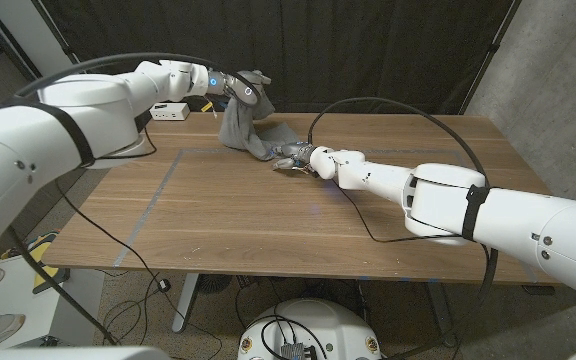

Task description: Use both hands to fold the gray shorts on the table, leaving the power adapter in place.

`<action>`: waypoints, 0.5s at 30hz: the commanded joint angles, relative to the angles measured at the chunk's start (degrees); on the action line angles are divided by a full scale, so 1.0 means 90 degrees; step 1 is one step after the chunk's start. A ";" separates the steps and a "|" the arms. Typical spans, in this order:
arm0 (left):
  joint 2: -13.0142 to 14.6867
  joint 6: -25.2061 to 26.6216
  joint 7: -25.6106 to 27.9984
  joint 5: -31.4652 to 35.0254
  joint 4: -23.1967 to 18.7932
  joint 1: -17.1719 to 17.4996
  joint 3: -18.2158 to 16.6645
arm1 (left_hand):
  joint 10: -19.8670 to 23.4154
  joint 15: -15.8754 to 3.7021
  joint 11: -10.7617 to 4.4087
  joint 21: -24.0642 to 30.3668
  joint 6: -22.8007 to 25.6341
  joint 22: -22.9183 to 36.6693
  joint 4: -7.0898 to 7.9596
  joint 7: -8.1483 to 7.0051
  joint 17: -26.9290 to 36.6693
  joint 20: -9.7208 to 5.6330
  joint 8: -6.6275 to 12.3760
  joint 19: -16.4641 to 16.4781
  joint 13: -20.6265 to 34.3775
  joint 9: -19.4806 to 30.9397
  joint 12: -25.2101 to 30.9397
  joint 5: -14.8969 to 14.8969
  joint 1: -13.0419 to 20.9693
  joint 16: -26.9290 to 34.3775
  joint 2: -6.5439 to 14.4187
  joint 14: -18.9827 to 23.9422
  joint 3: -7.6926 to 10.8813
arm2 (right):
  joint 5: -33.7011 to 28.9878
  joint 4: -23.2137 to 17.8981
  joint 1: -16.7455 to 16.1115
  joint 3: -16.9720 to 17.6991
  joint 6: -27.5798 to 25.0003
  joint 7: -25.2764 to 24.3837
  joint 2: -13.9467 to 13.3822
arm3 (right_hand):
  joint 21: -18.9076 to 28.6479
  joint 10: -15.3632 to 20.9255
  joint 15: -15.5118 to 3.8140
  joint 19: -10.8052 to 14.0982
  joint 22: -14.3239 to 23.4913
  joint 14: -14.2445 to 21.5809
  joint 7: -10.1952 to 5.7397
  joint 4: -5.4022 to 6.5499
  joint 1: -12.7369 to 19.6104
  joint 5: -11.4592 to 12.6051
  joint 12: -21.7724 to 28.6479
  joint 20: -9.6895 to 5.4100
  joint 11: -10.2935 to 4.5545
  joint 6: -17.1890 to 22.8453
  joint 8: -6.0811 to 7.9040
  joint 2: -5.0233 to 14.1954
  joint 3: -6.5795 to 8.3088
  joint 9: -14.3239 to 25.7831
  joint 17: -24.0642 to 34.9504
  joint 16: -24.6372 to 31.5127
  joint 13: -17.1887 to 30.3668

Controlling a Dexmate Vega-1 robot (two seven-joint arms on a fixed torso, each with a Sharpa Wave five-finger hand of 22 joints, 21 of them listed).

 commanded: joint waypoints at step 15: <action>-0.0525 -0.0442 -0.0407 -0.0138 -0.0158 0.0819 -0.1188 | 0.0092 -0.0551 0.0019 0.0160 0.0092 0.0021 -0.0016 -0.0017 -0.0007 -0.0524 -0.0245 0.0221 -0.0080 -0.0329 0.0009 -0.0060 0.0037 0.0110 -0.0013 0.0179 -0.0054 | 0.0013 0.0008 -0.0010 0.0017 0.0045 0.0060 -0.0075 | 0.0022 0.0066 -0.0085 0.0131 0.0061 -0.0032 -0.0006 -0.0050 0.0010 0.0062 0.0041 0.0064 0.0001 0.0058 0.0038 0.0046 0.0126 0.0040 0.0026 -0.0006 0.0012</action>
